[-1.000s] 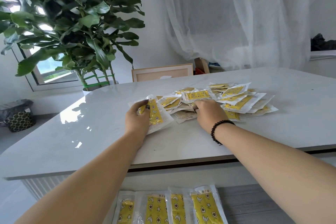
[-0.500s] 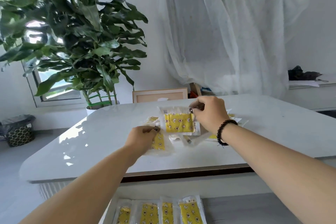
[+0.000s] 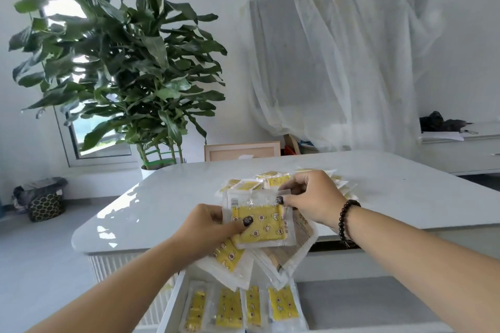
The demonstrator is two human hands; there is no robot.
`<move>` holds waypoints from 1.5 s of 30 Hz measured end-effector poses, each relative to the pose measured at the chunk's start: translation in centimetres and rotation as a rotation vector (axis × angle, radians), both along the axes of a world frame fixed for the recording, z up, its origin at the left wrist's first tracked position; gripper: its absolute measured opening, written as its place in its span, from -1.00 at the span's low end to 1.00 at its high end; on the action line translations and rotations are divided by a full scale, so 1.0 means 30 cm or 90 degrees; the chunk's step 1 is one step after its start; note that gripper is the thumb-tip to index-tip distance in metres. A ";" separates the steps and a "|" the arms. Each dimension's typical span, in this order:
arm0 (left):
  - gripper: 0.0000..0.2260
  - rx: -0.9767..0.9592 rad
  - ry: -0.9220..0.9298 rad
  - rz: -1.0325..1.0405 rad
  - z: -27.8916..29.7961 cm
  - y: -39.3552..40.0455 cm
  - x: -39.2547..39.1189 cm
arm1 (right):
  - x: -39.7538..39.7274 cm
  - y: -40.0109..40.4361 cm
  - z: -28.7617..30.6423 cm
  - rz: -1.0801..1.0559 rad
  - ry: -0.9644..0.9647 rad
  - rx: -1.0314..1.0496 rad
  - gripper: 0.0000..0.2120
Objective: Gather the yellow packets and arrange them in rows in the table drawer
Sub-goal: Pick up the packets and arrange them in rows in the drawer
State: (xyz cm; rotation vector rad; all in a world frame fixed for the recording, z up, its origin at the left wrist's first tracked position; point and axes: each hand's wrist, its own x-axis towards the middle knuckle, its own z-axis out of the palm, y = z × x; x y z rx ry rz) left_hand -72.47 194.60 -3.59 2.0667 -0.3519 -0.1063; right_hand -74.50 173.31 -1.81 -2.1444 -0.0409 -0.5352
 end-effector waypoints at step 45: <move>-0.76 -0.180 0.181 -0.037 -0.106 -0.035 -0.112 | -0.124 0.047 -0.114 0.025 0.041 -0.001 -0.46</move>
